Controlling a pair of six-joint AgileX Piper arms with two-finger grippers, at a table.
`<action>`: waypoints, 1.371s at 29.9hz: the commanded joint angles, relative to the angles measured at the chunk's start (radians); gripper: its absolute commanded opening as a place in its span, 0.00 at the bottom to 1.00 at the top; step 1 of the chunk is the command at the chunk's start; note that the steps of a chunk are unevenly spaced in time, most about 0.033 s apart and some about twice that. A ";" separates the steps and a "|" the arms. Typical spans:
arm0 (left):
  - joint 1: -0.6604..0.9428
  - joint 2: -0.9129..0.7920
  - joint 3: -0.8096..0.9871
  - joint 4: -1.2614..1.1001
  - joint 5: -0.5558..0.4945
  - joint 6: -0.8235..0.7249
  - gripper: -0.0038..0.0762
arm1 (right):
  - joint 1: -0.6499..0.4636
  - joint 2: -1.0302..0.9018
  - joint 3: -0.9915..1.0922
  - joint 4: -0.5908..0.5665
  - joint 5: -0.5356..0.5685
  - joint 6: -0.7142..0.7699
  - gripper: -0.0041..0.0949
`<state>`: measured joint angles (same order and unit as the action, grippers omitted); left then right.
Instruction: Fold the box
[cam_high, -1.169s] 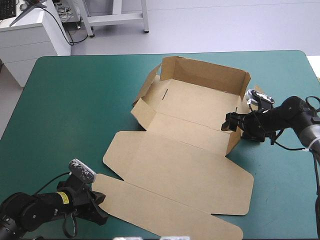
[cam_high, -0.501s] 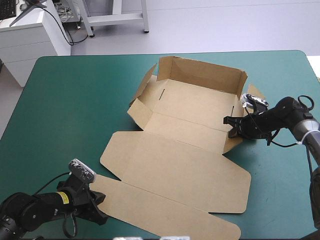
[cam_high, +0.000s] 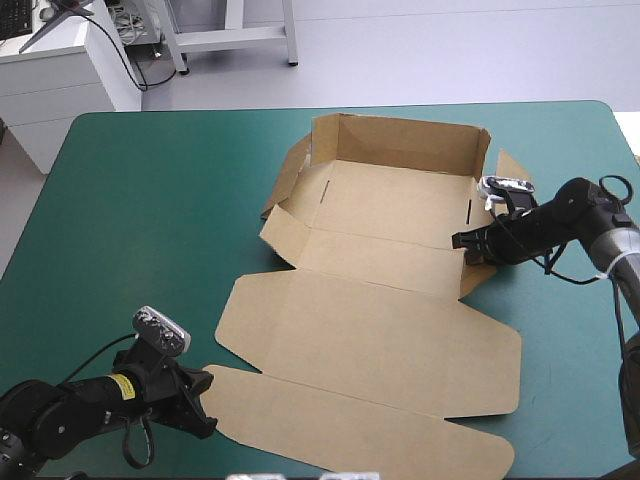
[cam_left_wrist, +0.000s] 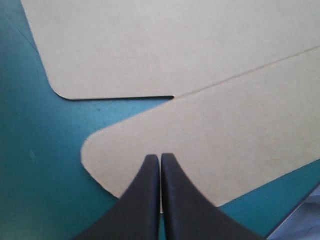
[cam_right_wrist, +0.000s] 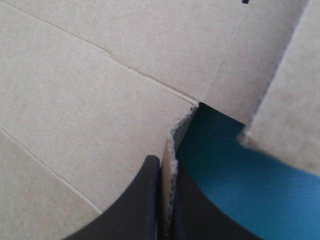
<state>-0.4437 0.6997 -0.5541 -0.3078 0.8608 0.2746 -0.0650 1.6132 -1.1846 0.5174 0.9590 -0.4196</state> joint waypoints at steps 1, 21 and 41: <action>-0.003 -0.003 -0.082 -0.024 -0.048 -0.002 0.04 | -0.002 -0.037 -0.110 -0.026 0.053 -0.069 0.03; -0.003 -0.003 -0.135 -0.022 -0.047 -0.003 0.04 | 0.245 0.137 -0.485 -0.306 0.166 -0.298 0.02; -0.003 -0.003 -0.135 -0.022 -0.055 -0.003 0.04 | 0.480 0.294 -0.679 -0.357 -0.014 -0.898 0.02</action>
<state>-0.4437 0.6997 -0.6543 -0.3077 0.8610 0.2746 0.3988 1.9528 -1.8274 0.1779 0.9891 -1.2143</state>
